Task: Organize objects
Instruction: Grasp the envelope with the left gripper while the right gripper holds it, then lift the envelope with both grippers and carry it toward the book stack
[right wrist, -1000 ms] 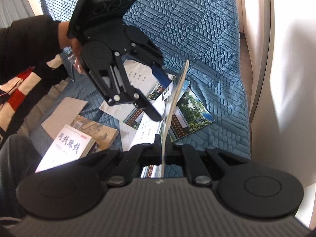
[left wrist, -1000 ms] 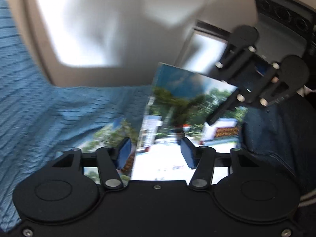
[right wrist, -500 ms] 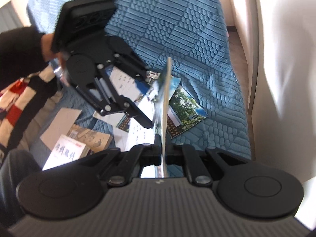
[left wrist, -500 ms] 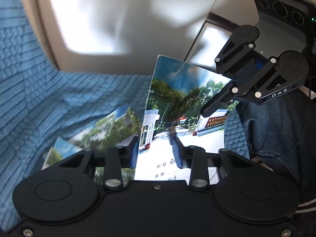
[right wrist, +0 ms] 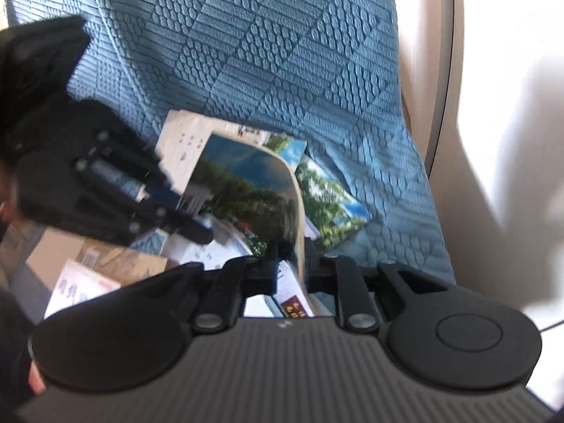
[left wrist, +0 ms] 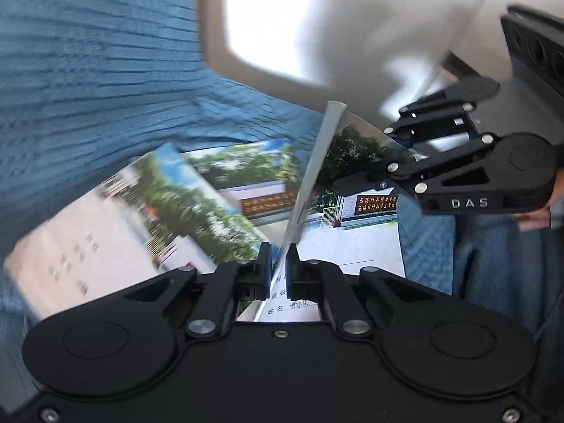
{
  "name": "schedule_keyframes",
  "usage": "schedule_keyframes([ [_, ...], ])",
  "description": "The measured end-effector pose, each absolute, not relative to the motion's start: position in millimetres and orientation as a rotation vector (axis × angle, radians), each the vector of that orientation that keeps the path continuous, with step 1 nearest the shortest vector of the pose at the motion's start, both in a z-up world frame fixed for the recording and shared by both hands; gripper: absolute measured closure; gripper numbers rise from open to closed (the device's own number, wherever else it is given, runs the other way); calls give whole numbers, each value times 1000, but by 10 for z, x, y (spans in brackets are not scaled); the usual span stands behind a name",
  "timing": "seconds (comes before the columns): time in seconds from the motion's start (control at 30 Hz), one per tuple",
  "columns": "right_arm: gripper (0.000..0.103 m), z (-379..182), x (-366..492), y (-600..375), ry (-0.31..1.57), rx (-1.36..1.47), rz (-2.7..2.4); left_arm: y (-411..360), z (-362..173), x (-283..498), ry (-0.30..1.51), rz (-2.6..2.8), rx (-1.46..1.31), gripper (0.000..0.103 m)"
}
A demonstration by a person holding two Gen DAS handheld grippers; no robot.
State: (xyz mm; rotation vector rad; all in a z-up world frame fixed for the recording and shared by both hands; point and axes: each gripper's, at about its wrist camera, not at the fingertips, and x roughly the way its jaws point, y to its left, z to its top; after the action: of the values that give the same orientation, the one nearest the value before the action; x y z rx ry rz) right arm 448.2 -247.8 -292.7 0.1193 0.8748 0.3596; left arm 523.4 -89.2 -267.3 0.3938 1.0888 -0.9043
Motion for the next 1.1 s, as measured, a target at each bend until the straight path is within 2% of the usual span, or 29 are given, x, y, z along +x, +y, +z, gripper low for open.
schedule_keyframes([
  [0.13, 77, -2923, 4503, -2502, 835, 184, 355, -821, -2644, 5037, 995, -849, 420, 99],
  [0.2, 68, -2936, 4468, -2517, 821, 196, 350, -831, -2617, 4925, 946, -844, 463, 99],
  [0.27, 43, -2941, 4406, -2542, 788, 197, 330, -859, -2598, 4797, 889, -858, 519, 100],
  [0.47, 24, -3012, 4260, -2750, 737, 289, 302, -834, -2595, 4679, 846, -867, 568, 100],
  [0.83, 22, -3228, 4251, -2943, 743, 437, 310, -692, -2574, 4638, 842, -878, 548, 101],
  [1.0, 20, -3443, 4235, -2917, 881, 556, 337, -647, -2557, 4660, 854, -871, 518, 101],
  [1.1, 29, -3474, 4158, -2843, 892, 590, 378, -633, -2567, 4680, 857, -862, 496, 101],
])
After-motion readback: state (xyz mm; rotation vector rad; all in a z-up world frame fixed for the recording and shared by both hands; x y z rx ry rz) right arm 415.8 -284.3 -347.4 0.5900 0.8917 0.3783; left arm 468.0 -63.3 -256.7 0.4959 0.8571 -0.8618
